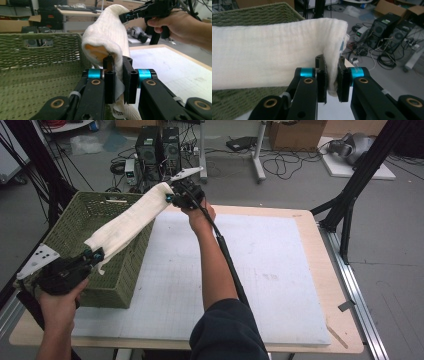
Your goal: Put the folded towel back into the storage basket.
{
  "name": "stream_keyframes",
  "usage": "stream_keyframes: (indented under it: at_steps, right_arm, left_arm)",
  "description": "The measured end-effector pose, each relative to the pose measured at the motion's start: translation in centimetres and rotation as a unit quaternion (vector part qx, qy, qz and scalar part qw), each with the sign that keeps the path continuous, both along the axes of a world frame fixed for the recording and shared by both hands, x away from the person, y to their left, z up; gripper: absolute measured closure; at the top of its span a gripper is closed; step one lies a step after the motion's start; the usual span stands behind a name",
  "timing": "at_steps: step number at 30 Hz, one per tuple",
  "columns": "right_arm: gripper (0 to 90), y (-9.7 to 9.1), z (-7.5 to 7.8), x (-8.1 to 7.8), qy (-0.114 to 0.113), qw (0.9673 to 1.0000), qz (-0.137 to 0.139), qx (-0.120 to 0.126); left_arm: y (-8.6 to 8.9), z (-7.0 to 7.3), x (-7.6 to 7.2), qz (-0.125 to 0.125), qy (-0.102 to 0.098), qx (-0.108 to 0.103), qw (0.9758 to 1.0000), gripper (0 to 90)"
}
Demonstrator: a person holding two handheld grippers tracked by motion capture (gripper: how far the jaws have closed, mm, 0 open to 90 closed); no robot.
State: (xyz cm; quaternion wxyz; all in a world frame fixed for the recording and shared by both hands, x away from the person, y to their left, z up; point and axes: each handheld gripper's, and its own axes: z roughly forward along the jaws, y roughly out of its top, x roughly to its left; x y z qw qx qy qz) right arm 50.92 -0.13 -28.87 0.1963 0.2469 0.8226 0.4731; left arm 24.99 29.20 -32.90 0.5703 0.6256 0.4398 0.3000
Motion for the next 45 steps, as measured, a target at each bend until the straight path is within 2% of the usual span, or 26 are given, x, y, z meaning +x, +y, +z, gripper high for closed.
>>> stream_keyframes:
  at_steps: [2,8,12,17,28,34,35,36,37,38,39,42,45]
  right_arm:
    - [81.9,1.1,0.0,0.4,0.002,1.0000,0.002,-0.005]
    - [81.8,4.6,-0.3,1.1,0.000,0.9999,0.006,-0.011]
    - [81.8,7.1,-0.2,1.4,-0.004,0.9999,0.011,-0.009]
    - [81.8,9.4,-0.3,1.7,-0.003,0.9997,0.019,-0.017]
    - [81.8,12.2,-1.5,2.2,-0.001,0.9996,0.019,-0.021]
    - [81.7,13.4,-1.6,2.3,0.000,0.9995,0.022,-0.022]
    - [81.4,13.7,-1.6,2.3,0.001,0.9995,0.022,-0.023]
    - [79.8,14.0,-1.7,2.3,0.000,0.9995,0.022,-0.024]
    - [75.1,14.2,-1.8,2.2,-0.003,0.9995,0.015,-0.029]
    - [67.9,14.3,-1.9,2.2,-0.007,0.9994,0.009,-0.032]
    - [64.8,14.3,-2.0,2.1,-0.004,0.9995,0.005,-0.031]
    - [53.5,14.0,-2.0,2.1,0.002,0.9996,0.008,-0.027]
    - [49.9,13.3,-1.5,1.7,0.004,0.9996,0.019,-0.020]
  left_arm:
    - [0.3,0.0,-0.2,0.007,0.001,0.006,1.0000,82.0]
    - [1.6,0.1,-0.7,0.026,0.006,0.005,0.9996,82.0]
    - [2.5,0.0,-1.1,0.035,0.005,-0.004,0.9994,82.0]
    - [3.0,-0.3,-1.5,0.048,0.012,0.007,0.9988,82.0]
    - [4.2,-1.3,-1.6,0.072,0.031,0.012,0.9969,81.9]
    - [4.5,-1.5,-1.5,0.083,0.044,0.021,0.9954,81.7]
    - [4.6,-1.5,-1.5,0.088,0.048,0.023,0.9946,80.5]
    - [4.8,-1.5,-1.5,0.103,0.054,0.021,0.9930,75.5]
    - [4.9,-1.5,-1.5,0.117,0.058,0.019,0.9912,62.4]
    - [5.2,-1.4,-1.6,0.140,0.064,0.013,0.9881,49.6]
    - [5.5,-1.3,-1.7,0.146,0.060,0.009,0.9875,43.8]
    - [6.0,-0.9,-2.0,0.156,0.049,-0.003,0.9866,35.7]
    - [6.1,-0.8,-2.0,0.143,0.041,-0.013,0.9888,34.5]
